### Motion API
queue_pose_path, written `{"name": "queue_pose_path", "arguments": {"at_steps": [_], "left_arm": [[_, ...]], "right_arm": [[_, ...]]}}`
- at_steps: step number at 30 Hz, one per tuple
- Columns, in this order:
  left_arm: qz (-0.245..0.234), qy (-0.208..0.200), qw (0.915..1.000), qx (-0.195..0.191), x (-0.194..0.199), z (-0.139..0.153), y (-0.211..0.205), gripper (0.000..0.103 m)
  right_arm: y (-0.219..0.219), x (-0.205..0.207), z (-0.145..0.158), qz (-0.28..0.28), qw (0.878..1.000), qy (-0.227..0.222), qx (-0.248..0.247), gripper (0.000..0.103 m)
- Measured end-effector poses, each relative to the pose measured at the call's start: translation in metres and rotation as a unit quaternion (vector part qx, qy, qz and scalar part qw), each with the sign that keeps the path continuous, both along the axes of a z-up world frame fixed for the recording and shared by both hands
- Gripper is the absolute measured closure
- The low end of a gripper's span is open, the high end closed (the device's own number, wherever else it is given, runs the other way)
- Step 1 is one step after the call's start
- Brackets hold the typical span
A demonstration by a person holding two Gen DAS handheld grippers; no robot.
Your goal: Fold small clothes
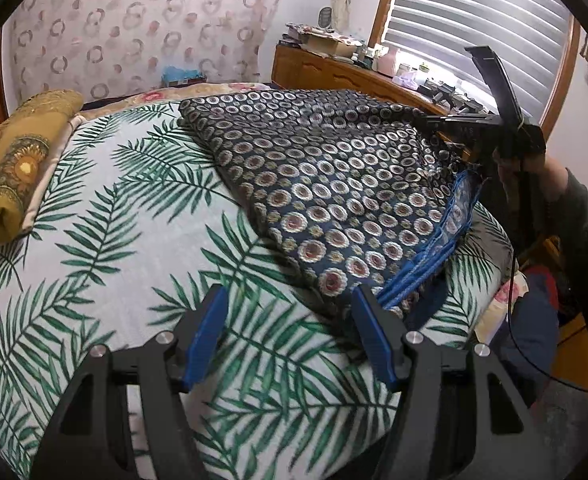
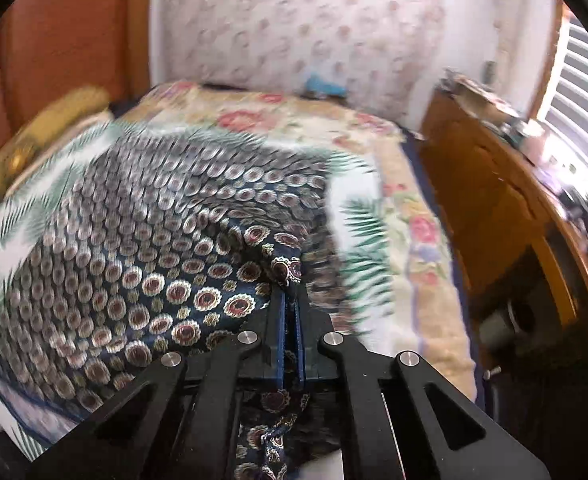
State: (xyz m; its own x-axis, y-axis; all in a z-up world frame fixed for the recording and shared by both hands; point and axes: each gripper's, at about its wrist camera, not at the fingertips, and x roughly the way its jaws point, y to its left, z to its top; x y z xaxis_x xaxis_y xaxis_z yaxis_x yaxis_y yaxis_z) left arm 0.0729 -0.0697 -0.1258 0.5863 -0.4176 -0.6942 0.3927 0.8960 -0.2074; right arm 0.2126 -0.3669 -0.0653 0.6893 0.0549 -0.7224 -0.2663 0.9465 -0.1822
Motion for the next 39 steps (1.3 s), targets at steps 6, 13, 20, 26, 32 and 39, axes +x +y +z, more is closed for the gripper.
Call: {"name": "queue_pose_path", "arguments": {"at_steps": [6,13,20,26,32,39], "left_arm": [[-0.020,0.007,0.9997,-0.008,-0.015,-0.002,-0.009,0.040],[-0.050,0.022,0.9984,-0.017,-0.020,-0.010,-0.021,0.058],[-0.061,0.011,0.9980,-0.013,-0.019,-0.005,-0.030,0.065],[-0.070,0.008,0.9975,-0.004,-0.009,-0.005,-0.035,0.065],[-0.093,0.021,0.9954,-0.011,-0.019,0.001,-0.040,0.075],[-0.125,0.030,0.9914,-0.025,-0.044,0.014,-0.047,0.079]], "right_arm": [[-0.012,-0.031,-0.005,0.000,1.000,0.011,0.006,0.076],[-0.007,-0.082,-0.011,0.029,0.999,0.018,0.032,0.075],[0.000,-0.110,-0.007,0.050,0.996,0.022,0.073,0.075],[0.005,-0.117,-0.010,0.062,0.995,0.030,0.076,0.074],[0.005,-0.116,-0.015,0.059,0.995,0.037,0.073,0.074],[-0.009,-0.115,-0.014,0.044,0.995,0.037,0.082,0.074]]}}
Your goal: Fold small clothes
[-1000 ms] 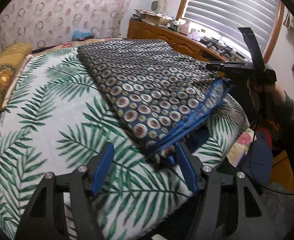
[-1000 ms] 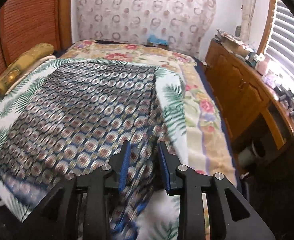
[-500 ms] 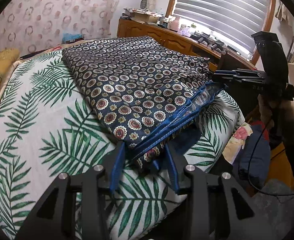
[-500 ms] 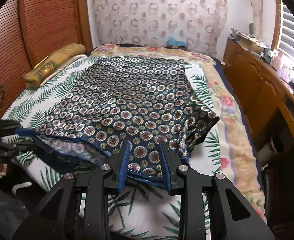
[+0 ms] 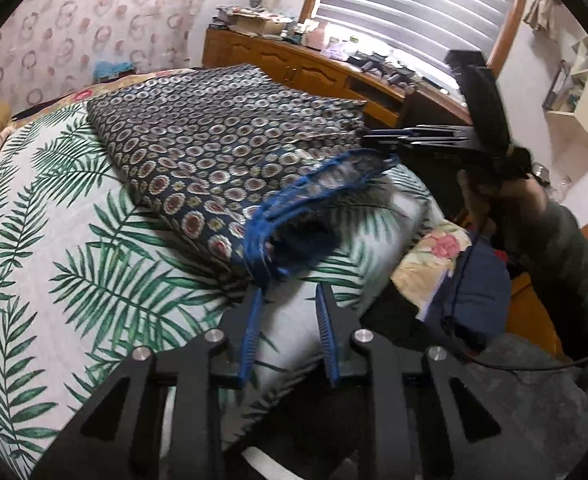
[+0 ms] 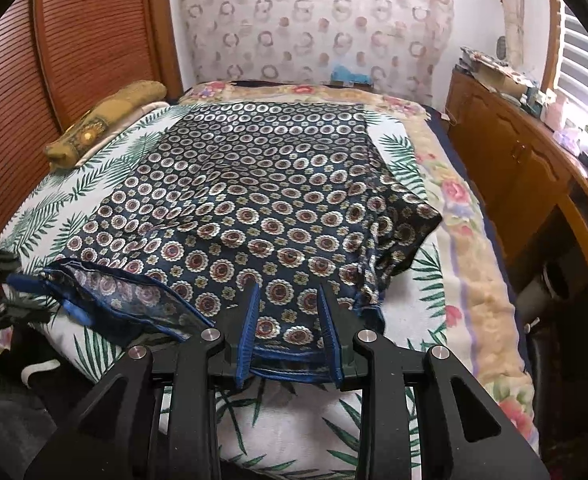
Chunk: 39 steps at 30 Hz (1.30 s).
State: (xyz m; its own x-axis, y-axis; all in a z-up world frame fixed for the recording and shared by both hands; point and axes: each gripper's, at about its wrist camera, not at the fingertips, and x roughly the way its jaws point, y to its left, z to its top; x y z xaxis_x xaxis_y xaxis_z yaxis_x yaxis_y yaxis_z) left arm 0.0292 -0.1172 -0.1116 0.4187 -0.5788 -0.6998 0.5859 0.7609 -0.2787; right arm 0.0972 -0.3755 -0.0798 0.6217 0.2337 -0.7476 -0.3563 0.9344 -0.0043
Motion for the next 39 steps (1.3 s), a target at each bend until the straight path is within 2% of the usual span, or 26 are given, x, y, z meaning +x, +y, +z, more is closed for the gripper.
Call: {"name": "queue_pose_path", "arguments": {"at_steps": [4,10,15,19,23,25,27,35,39], "left_arm": [[0.001,-0.008,1.0000,0.004,-0.002,0.008,0.001,0.079],[0.040,-0.029,0.9985,0.022,0.001,0.014,0.013,0.079],[0.065,-0.046,0.9966,0.021,0.002,0.016,0.022,0.078],[0.070,-0.054,0.9960,0.017,0.006,0.018,0.024,0.078],[0.050,-0.043,0.9975,0.022,0.012,0.007,0.015,0.078],[0.038,-0.034,0.9984,0.024,0.013,0.000,0.009,0.079],[0.023,-0.024,0.9991,0.025,0.010,-0.004,0.004,0.096],[-0.006,-0.010,0.9999,0.011,-0.004,0.001,-0.002,0.100],[0.008,-0.024,0.9993,0.026,-0.006,0.008,-0.001,0.100]], "right_arm": [[-0.009,-0.002,0.000,-0.010,1.000,0.002,0.004,0.074],[-0.013,-0.009,0.003,-0.013,1.000,-0.002,0.018,0.074],[-0.009,-0.010,-0.002,-0.018,1.000,0.004,0.009,0.074],[-0.013,-0.008,-0.018,-0.036,0.999,0.028,-0.008,0.074],[-0.023,-0.009,-0.029,-0.055,0.998,0.038,-0.010,0.074],[-0.027,-0.009,-0.030,-0.064,0.997,0.039,-0.011,0.070],[-0.029,-0.009,-0.029,-0.068,0.997,0.040,-0.009,0.067],[-0.029,-0.008,-0.030,-0.067,0.997,0.040,0.001,0.067],[-0.026,-0.011,-0.027,-0.044,0.998,0.034,0.002,0.099]]}}
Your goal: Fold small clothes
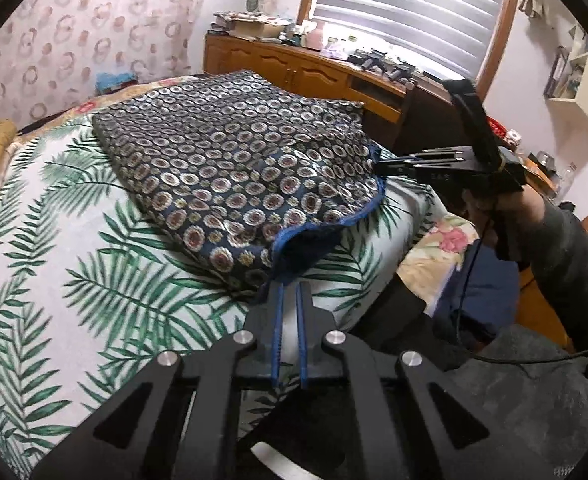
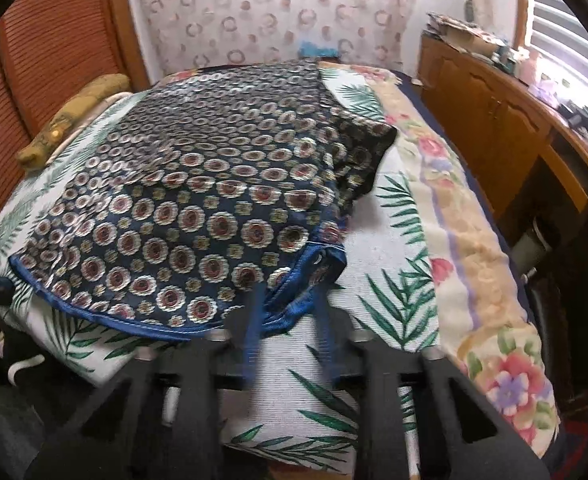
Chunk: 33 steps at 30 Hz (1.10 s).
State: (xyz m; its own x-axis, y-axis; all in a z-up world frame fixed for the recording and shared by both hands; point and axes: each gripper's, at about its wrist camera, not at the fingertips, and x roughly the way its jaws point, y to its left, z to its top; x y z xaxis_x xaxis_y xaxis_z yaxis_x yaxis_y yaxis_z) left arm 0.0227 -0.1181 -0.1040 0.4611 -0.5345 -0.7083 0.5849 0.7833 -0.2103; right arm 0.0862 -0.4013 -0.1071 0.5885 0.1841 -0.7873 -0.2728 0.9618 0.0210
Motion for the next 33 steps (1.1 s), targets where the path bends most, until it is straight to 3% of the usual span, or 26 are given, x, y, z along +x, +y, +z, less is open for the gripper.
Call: {"name": "queue_pose_path", "arguments": {"at_steps": [4,7,12,14,18,21,27,33], "left_arm": [[0.029,-0.010,0.9995,-0.003,0.005,0.008,0.013,0.098],[0.049,-0.016,0.9987,-0.007,0.012,0.012,0.022,0.089],[0.061,-0.013,0.9980,-0.003,0.024,0.009,0.029,0.061],[0.064,-0.012,0.9979,0.003,0.027,0.005,0.028,0.056],[0.065,-0.006,0.9977,0.017,0.032,-0.002,0.023,0.049],[0.064,-0.005,0.9977,0.024,0.033,-0.006,0.020,0.044],[0.077,0.006,0.9968,0.022,0.041,-0.013,0.022,0.043],[0.093,0.017,0.9954,0.016,0.055,-0.024,0.026,0.043]], "right_arm": [[-0.011,-0.008,0.015,-0.022,0.999,-0.036,-0.012,0.103],[-0.025,-0.008,0.020,-0.038,0.998,-0.039,-0.005,0.103],[-0.024,-0.008,0.023,-0.035,0.998,-0.047,-0.004,0.103],[-0.020,-0.007,0.024,-0.031,0.998,-0.050,0.004,0.103],[-0.014,0.000,0.024,-0.032,0.998,-0.052,0.002,0.078],[-0.011,0.005,0.021,-0.028,0.998,-0.047,0.000,0.072],[-0.010,0.015,0.010,-0.029,0.999,-0.032,0.003,0.057],[-0.016,0.028,-0.004,-0.046,0.999,-0.018,0.000,0.054]]}}
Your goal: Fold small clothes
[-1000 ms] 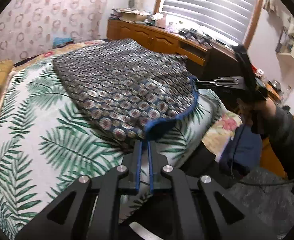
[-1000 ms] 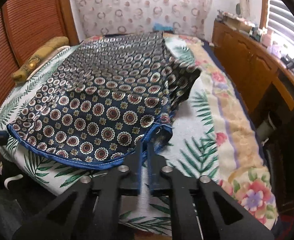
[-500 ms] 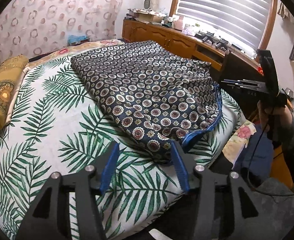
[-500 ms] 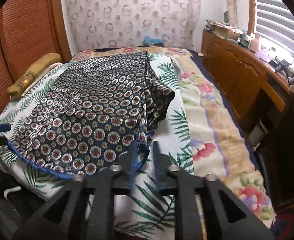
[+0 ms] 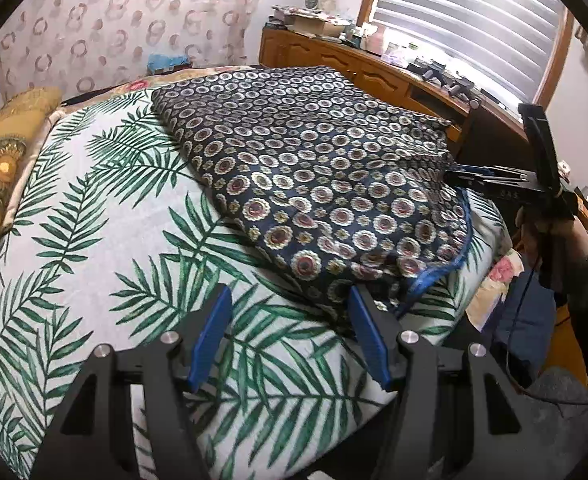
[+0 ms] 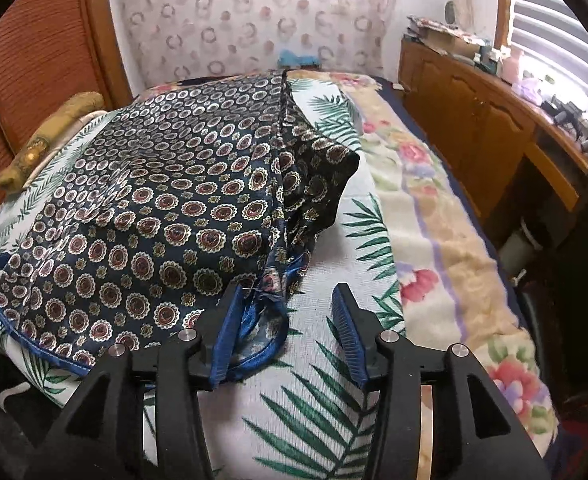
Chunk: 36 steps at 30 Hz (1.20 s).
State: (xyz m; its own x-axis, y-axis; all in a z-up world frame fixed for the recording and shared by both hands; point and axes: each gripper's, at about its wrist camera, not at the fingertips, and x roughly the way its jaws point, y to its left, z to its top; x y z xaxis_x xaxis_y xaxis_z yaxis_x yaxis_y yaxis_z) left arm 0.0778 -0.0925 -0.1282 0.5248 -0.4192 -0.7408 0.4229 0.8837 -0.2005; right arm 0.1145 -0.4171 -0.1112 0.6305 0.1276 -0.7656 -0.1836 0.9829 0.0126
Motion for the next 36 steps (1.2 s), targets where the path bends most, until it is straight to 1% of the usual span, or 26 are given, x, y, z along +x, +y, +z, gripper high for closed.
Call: {"name": "queue_pose_path", "arguments": {"at_steps": [2,6,8,10,11,12,16,20,22,24,27,30,32,35,36], "left_arm": [[-0.002,0.005,0.9999,-0.011,0.003,-0.002,0.000,0.044],[-0.012,0.010,0.9996,-0.023,0.003,-0.005,-0.003,0.053],[-0.020,0.015,0.9992,-0.031,0.001,-0.005,-0.003,0.056],[-0.029,0.025,0.9982,-0.047,0.000,-0.004,-0.004,0.061],[-0.033,0.029,0.9976,-0.053,-0.001,-0.003,-0.005,0.064],[-0.036,0.031,0.9971,-0.059,0.000,-0.003,-0.006,0.065],[-0.045,0.038,0.9958,-0.070,0.007,0.001,-0.012,0.066],[-0.039,0.027,0.9968,-0.064,0.010,0.011,-0.012,0.066],[-0.028,0.019,0.9974,-0.064,0.009,0.017,-0.006,0.065],[-0.015,0.008,0.9974,-0.070,0.006,0.024,0.003,0.060],[0.004,-0.005,0.9974,-0.072,0.009,0.030,0.012,0.059],[0.013,0.008,0.9978,-0.065,0.021,0.023,0.010,0.059],[0.008,0.021,0.9980,-0.058,0.027,0.014,0.003,0.059],[0.002,0.043,0.9984,-0.037,0.028,-0.001,-0.008,0.059],[0.001,0.038,0.9987,-0.034,0.026,-0.002,-0.010,0.059]], "right_arm": [[0.000,0.002,0.000,0.001,1.000,-0.001,0.001,0.054],[-0.001,0.003,0.002,0.004,1.000,-0.003,0.009,0.054],[0.001,0.000,0.007,0.006,1.000,-0.011,0.005,0.054],[0.004,-0.006,0.014,0.010,1.000,-0.024,0.001,0.054],[0.006,-0.010,0.019,0.013,0.999,-0.032,0.000,0.051],[0.009,-0.013,0.023,0.019,0.999,-0.038,-0.001,0.049],[0.024,-0.028,0.033,0.047,0.998,-0.048,-0.001,0.046],[0.037,-0.036,0.038,0.067,0.996,-0.051,-0.002,0.044],[0.040,-0.038,0.039,0.072,0.996,-0.053,-0.004,0.044],[0.042,-0.039,0.041,0.072,0.996,-0.056,-0.010,0.043],[0.044,-0.040,0.042,0.072,0.996,-0.059,-0.010,0.043],[0.047,-0.040,0.042,0.077,0.995,-0.060,-0.010,0.043],[0.050,-0.039,0.040,0.080,0.995,-0.058,-0.010,0.043],[0.052,-0.039,0.039,0.083,0.995,-0.057,-0.009,0.043],[0.053,-0.040,0.038,0.086,0.995,-0.056,-0.007,0.043]]}}
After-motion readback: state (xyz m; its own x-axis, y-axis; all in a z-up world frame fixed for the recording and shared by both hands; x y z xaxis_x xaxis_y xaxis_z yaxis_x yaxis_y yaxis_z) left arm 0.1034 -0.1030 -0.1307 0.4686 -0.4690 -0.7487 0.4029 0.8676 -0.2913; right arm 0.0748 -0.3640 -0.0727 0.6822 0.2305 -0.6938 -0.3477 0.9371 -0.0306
